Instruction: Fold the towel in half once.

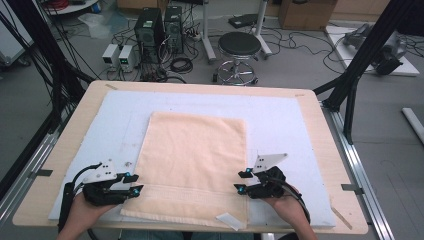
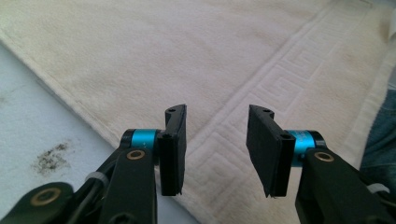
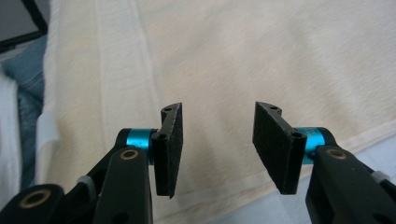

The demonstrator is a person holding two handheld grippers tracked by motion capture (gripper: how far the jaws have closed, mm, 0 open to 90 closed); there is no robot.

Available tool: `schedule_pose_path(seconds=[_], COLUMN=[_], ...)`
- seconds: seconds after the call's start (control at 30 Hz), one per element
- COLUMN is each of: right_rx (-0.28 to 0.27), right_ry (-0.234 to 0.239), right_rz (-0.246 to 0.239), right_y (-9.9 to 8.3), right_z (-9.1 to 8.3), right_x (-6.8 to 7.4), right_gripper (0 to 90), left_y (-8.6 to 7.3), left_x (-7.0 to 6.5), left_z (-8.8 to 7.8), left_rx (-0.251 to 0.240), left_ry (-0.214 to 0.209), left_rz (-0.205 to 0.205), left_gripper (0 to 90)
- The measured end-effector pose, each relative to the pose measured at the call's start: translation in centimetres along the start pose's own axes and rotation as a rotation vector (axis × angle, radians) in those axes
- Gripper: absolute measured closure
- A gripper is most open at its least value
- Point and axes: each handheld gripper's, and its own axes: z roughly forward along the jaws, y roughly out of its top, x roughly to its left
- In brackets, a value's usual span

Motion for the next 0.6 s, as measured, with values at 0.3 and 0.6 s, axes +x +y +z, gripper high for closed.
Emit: schedule_pose_path(seconds=[0.3,0.6], right_rx=[-0.037,-0.062], right_ry=[-0.052,-0.117], right_rz=[0.023,0.031], right_y=[1.3,3.4], right_z=[0.2,0.1], right_x=[-1.7,-4.0], right_gripper=[41.4,31.7], left_y=[1.4,3.7], left_x=[1.1,2.5], left_z=[0.8,2.1], left_rx=[-0.032,-0.064], left_ry=[0.015,0.016], left_rz=[-0.013,-0.039], left_gripper=[54.9,43.4])
